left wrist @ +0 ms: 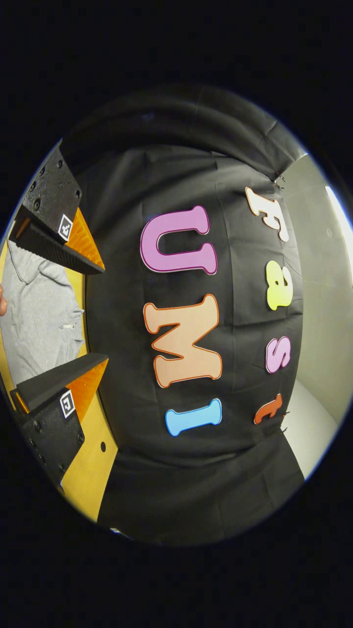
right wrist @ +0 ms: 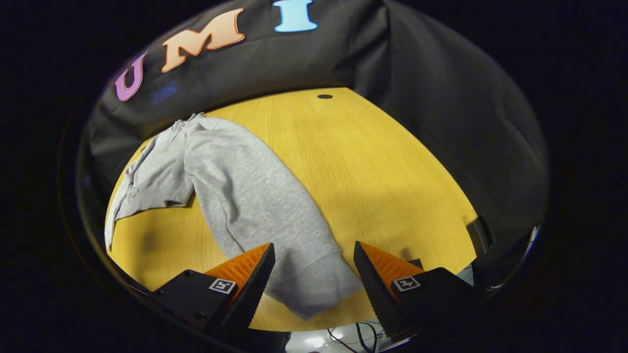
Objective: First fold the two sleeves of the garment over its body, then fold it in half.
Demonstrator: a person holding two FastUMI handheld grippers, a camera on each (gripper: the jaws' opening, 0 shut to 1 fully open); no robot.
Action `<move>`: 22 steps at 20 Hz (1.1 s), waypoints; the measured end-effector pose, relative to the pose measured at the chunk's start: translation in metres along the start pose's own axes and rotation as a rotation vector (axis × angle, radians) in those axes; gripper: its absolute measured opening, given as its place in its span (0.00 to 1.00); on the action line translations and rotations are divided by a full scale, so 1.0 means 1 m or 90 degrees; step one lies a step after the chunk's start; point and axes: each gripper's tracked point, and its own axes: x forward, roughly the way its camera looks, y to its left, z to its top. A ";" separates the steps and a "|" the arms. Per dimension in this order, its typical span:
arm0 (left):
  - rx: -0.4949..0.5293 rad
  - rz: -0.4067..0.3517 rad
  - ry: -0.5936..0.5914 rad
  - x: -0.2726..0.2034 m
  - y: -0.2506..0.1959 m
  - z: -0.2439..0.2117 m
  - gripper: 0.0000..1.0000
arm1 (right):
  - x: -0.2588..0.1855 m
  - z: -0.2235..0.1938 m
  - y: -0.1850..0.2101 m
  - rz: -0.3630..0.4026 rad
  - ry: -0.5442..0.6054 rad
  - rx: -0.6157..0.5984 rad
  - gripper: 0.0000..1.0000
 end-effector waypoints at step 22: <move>-0.009 0.051 -0.008 0.009 0.067 -0.007 0.93 | -0.004 0.071 0.049 0.033 -0.034 0.107 0.08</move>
